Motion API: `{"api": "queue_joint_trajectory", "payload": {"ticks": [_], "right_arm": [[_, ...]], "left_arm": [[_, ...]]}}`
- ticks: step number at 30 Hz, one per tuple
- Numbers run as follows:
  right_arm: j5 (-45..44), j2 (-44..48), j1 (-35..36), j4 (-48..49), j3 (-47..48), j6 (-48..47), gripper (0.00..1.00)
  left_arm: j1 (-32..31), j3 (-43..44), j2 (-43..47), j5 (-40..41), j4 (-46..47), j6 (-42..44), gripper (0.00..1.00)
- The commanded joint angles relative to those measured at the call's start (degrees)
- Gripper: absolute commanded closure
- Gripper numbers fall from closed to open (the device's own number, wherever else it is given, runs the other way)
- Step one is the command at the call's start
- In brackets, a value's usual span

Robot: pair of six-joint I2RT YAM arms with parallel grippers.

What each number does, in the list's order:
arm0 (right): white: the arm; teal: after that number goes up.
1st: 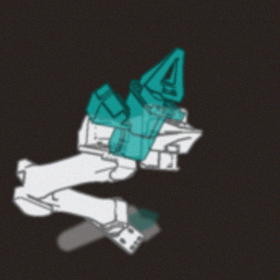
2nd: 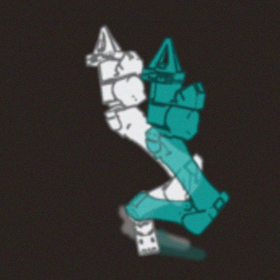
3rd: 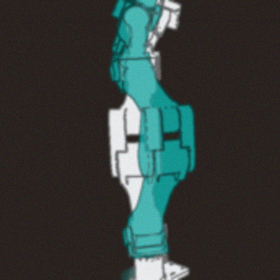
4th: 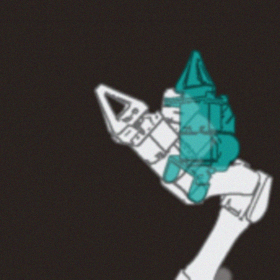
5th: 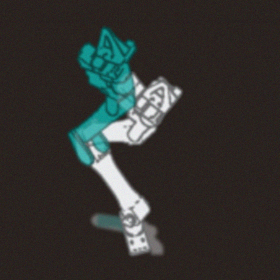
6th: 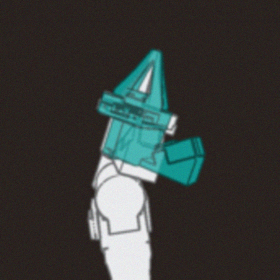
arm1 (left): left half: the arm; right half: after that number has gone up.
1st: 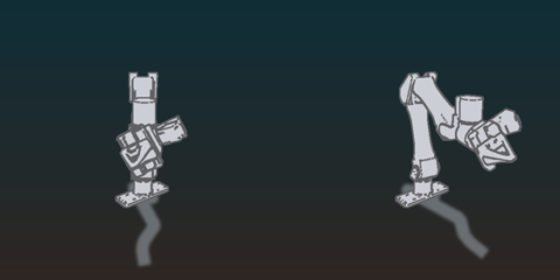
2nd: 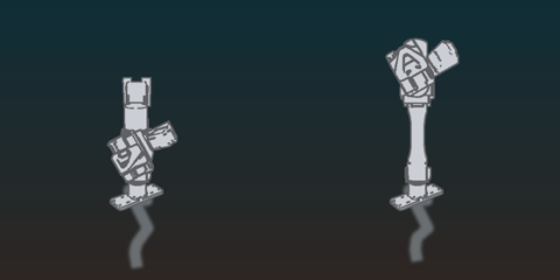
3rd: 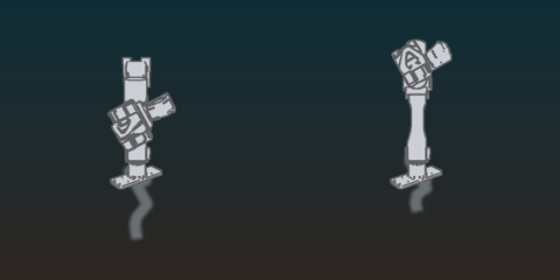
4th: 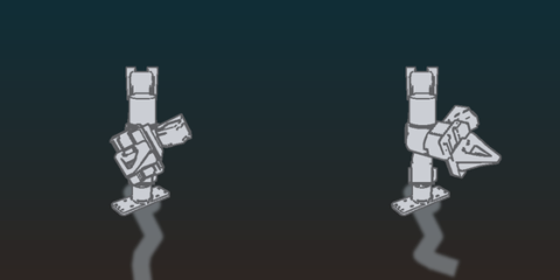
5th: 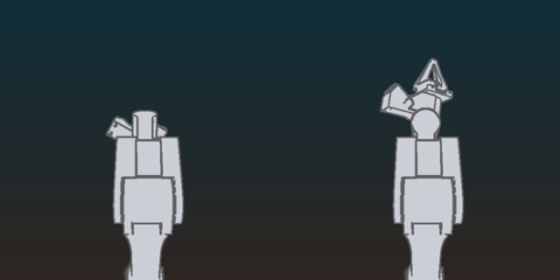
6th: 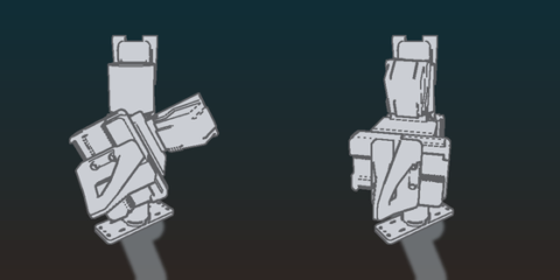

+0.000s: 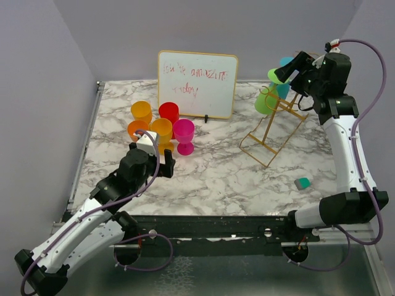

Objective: Take the wine glass off the wine glass rack
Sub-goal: Pick up the wine glass from the wine rack.

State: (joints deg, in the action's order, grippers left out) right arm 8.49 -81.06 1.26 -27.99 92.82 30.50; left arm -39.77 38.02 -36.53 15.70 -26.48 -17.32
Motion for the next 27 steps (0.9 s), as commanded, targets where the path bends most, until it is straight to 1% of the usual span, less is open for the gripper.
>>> {"api": "queue_joint_trajectory", "payload": {"ticks": [1,4,5,7,15,20,27], "right_arm": [[1.9,-0.6,-1.0,2.4,-1.0,1.4,0.19],[3.4,-1.4,-1.0,2.9,-1.4,1.8,0.19],[4.9,-1.3,-3.4,4.9,-3.3,4.0,0.2],[6.1,-1.4,-4.0,5.9,-4.1,5.3,0.21],[6.1,-2.0,-4.8,6.1,-5.1,7.6,0.26],[6.5,-1.8,-5.0,6.0,-5.2,7.2,0.31],[6.4,-2.9,-5.0,1.0,-1.8,3.4,0.38]], "left_arm": [[0.2,0.2,-0.5,-2.4,1.8,1.0,0.01],[0.1,0.3,-0.9,-2.5,1.9,1.0,0.01],[0.1,0.3,-1.1,-2.5,1.9,1.1,0.01],[0.2,0.2,-1.2,-2.6,1.9,1.0,0.01],[0.1,0.3,-2.0,-3.0,1.9,1.1,0.01],[0.1,0.3,-2.0,-3.0,1.9,1.2,0.01],[0.2,0.3,-2.1,-3.0,1.9,1.2,0.01]]}}
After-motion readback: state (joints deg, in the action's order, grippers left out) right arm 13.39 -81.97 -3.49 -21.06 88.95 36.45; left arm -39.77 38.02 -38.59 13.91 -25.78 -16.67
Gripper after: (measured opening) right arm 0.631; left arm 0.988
